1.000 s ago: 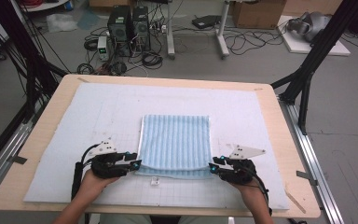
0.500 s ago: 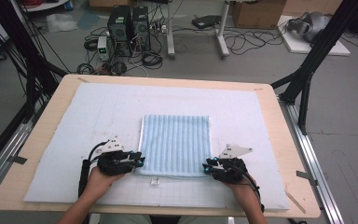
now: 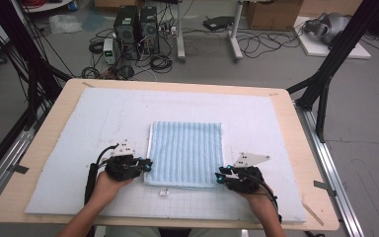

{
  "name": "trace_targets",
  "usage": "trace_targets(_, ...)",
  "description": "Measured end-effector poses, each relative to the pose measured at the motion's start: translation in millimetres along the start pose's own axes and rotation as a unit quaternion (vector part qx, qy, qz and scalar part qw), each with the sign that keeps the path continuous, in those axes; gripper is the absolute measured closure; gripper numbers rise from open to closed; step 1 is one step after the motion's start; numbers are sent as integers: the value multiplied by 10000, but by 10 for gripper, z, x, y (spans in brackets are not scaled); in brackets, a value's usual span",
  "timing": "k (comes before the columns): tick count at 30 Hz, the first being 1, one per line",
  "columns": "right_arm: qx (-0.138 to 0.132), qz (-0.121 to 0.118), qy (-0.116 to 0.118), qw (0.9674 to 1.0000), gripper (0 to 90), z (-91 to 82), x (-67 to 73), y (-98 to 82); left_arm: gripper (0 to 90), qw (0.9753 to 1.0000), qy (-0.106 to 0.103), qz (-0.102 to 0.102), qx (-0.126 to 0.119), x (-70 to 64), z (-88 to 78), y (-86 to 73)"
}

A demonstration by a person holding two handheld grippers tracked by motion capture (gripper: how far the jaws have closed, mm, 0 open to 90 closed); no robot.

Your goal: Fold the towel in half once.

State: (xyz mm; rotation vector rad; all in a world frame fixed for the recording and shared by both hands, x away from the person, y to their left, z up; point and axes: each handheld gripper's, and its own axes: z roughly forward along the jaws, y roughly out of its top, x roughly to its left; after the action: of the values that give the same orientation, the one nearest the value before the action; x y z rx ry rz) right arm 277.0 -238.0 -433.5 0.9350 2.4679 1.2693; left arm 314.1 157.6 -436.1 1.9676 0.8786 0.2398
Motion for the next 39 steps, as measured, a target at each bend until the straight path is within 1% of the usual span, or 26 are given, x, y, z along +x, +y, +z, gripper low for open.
trace_targets(1, -53, 19, -18, 10000, 691, -6, -16, 2, 772, 9999, 2, -78, -96, 47, 34, 51)
trace_targets(2, -51, 61, -44, 10000, 690, -11, -24, -1, 770, 9998, 28, -100, -185, 93, 78, 95)
trace_targets(4, -58, 99, -76, 9999, 686, -7, -47, -15, 765, 9996, 183, -71, -226, 173, 184, 179)
trace_targets(5, -67, 109, -103, 9999, 686, -6, -58, -19, 765, 9995, 229, -86, -195, 216, 240, 211)
trace_targets(7, -95, 156, -149, 9997, 681, -3, -75, -19, 763, 9992, 317, -202, -118, 278, 347, 259)
trace_targets(8, -126, 155, -177, 9996, 680, 1, -89, -15, 763, 9985, 428, -322, -65, 298, 398, 280)
trace_targets(10, -160, 205, -264, 9993, 674, 8, -113, -3, 772, 9978, 541, -377, 32, 307, 462, 288)
trace_targets(12, -194, 255, -405, 9987, 667, 30, -151, 19, 778, 9973, 648, -326, 94, 315, 515, 274)
trace_targets(13, -176, 319, -472, 9982, 663, 46, -172, 34, 779, 9971, 678, -330, 111, 321, 532, 264)
trace_targets(15, -203, 353, -640, 9971, 664, 107, -227, 80, 784, 9970, 712, -305, 94, 332, 539, 260)
trace_targets(17, -175, 396, -747, 9963, 683, 198, -271, 123, 792, 9965, 796, -232, 93, 330, 544, 257)
trace_targets(19, -45, 420, -756, 9962, 698, 290, -300, 143, 796, 9966, 794, -210, 118, 333, 536, 254)
trace_targets(21, 200, 432, -771, 9959, 703, 351, -297, 125, 796, 9964, 801, -234, 139, 345, 519, 246)
trace_targets(22, 181, 333, -802, 9961, 706, 347, -291, 116, 794, 9964, 793, -276, 110, 355, 515, 239)
trace_targets(23, 237, 260, -862, 9957, 709, 335, -282, 118, 795, 9963, 784, -327, 108, 366, 508, 236)
trace_targets(25, 314, 116, -952, 9949, 709, 312, -261, 113, 795, 9964, 769, -338, 102, 373, 508, 235)
trace_targets(28, 278, 179, -921, 9952, 690, 283, -266, 104, 764, 9963, 791, -317, 74, 359, 490, 236)
trace_targets(29, 210, 210, -896, 9955, 670, 266, -271, 100, 722, 9964, 772, -362, 4, 360, 468, 233)
trace_targets(30, 133, 222, -861, 9960, 659, 239, -280, 98, 701, 9968, 689, -385, -125, 368, 433, 221)
trace_targets(31, 45, 204, -837, 9963, 644, 207, -290, 99, 701, 9970, 610, -391, -266, 382, 389, 208)
trace_targets(32, -42, 217, -855, 9961, 620, 178, -301, 103, 694, 9963, 587, -441, -448, 387, 345, 199)
trace_targets(33, -108, 277, -871, 9958, 606, 143, -310, 109, 671, 9956, 491, -464, -649, 400, 291, 190)
trace_targets(34, -204, 291, -882, 9955, 579, 111, -329, 115, 655, 9949, 382, -417, -834, 414, 238, 181)
trace_targets(36, -295, 312, -957, 9945, 517, 51, -360, 127, 616, 9929, 219, -227, -1143, 428, 148, 167)
trace_targets(38, -323, 297, -1009, 9939, 461, 6, -393, 135, 570, 9918, -13, -198, -1261, 445, 82, 159)
trace_targets(39, -313, 289, -1087, 9932, 425, -14, -408, 136, 550, 9912, -86, -200, -1309, 445, 56, 150)
